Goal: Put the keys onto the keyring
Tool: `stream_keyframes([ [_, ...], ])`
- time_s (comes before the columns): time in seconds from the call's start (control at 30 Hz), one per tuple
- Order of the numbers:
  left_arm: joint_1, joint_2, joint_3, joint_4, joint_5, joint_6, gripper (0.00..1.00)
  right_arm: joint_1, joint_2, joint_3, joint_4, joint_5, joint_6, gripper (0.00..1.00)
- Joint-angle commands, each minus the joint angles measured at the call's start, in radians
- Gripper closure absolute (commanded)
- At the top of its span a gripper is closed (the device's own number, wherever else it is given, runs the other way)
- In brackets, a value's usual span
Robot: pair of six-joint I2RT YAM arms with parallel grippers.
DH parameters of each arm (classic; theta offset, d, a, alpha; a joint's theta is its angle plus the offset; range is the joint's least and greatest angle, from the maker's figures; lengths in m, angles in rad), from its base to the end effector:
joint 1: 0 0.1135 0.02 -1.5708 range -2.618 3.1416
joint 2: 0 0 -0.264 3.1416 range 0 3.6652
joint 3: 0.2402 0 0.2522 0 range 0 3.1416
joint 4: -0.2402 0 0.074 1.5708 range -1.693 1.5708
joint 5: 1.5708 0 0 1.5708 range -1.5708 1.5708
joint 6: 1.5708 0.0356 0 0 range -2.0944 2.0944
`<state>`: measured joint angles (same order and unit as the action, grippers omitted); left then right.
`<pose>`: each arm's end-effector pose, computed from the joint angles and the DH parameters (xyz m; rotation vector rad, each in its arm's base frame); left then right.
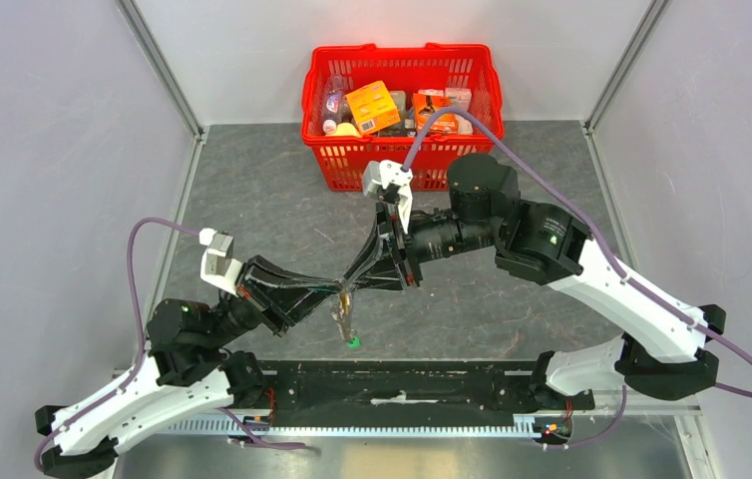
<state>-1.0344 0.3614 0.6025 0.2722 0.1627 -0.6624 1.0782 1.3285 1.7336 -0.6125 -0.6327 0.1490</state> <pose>0.0419 -0.0817 0.3772 0.3852 1.1446 -1.6003 0.1038 0.2379 0.5003 -1.3101 1.4811 1.4044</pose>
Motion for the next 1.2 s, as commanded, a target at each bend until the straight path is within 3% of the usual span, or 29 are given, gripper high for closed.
stream_keyframes([
  [0.0, 0.0, -0.018, 0.005, 0.072, -0.019, -0.027, 0.98, 0.008, -0.022, -0.018, 0.045, 0.013, 0.007, 0.72],
  [0.6, -0.001, -0.01, -0.001, 0.085, -0.026, -0.028, 0.98, 0.022, -0.037, -0.074, 0.118, 0.017, 0.028, 0.75],
  [0.73, 0.0, -0.009, -0.002, 0.086, -0.025, -0.031, 0.98, 0.022, -0.037, -0.073, 0.12, 0.017, 0.03, 0.82],
  [0.87, -0.001, -0.011, -0.003, 0.09, -0.025, -0.032, 0.98, 0.026, -0.033, -0.074, 0.118, 0.013, 0.026, 0.99],
  [1.17, -0.001, -0.003, 0.018, 0.047, -0.013, -0.041, 0.98, 0.035, -0.026, -0.033, 0.028, 0.021, -0.009, 1.0],
])
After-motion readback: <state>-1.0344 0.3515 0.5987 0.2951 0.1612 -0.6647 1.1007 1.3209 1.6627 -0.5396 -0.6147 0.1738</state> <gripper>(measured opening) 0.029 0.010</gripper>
